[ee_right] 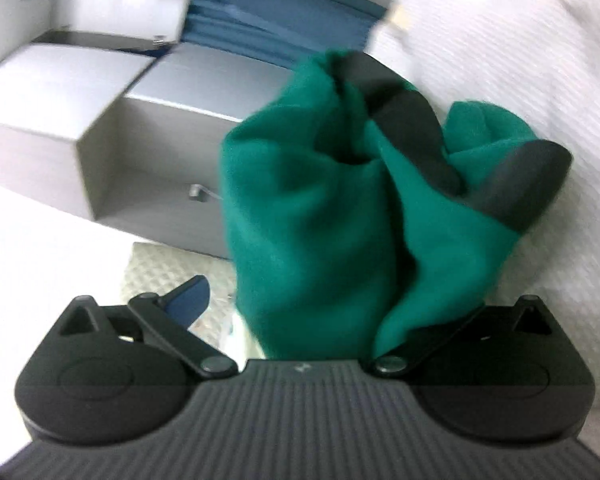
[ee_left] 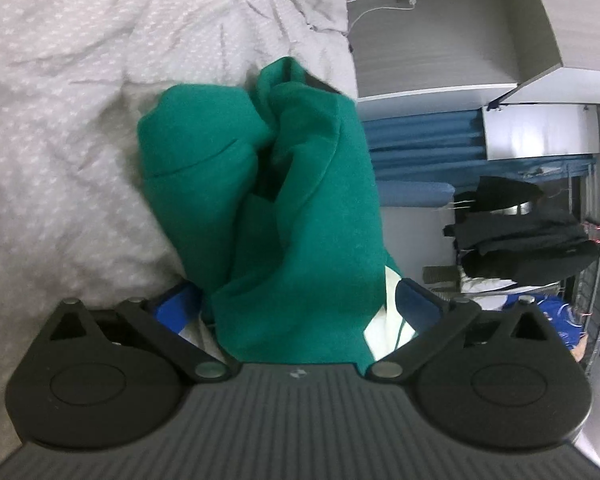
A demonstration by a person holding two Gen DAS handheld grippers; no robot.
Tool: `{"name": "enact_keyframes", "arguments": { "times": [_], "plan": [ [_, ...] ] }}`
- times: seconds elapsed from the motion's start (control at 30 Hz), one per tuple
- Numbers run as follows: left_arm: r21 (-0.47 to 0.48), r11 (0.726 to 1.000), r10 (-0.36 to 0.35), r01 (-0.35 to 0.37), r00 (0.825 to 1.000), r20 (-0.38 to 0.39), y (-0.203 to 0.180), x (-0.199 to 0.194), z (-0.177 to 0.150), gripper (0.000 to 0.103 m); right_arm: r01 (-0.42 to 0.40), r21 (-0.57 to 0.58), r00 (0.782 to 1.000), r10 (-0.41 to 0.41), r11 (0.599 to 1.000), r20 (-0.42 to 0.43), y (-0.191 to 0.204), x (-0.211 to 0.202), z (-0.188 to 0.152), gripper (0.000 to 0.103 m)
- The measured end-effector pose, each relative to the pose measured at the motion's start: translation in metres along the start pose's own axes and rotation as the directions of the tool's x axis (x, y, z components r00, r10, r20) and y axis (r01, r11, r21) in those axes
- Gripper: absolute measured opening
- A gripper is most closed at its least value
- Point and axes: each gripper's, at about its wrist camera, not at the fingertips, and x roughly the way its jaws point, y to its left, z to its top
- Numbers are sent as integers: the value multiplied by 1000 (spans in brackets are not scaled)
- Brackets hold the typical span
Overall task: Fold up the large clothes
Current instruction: 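Grasp the hoodie bundle with both grippers and lift it off the bed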
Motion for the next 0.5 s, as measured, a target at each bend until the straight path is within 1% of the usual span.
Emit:
{"name": "enact_keyframes", "arguments": {
  "times": [0.1,0.13,0.23,0.37,0.43,0.5],
  "plan": [
    [1,997,-72,72,997,18,-1,4,8,103,14,-36,1000,-15,999,-4,0,3,-2,103],
    [17,997,-72,72,997,13,-3,7,10,103,25,-33,1000,-25,999,-5,-3,5,-2,103],
    [63,997,-45,44,999,5,-9,15,11,103,83,-30,996,-83,996,-15,-13,7,1,103],
    [48,999,10,-10,1000,9,-8,28,13,103,108,-24,994,-108,994,12,-19,10,6,103],
    [43,999,30,-31,1000,9,-9,32,16,103,121,-29,993,-120,992,19,-17,4,1,103],
    [15,999,39,-40,999,14,-9,36,18,103,125,-22,992,-125,992,27,-16,7,2,103]
  ]
}}
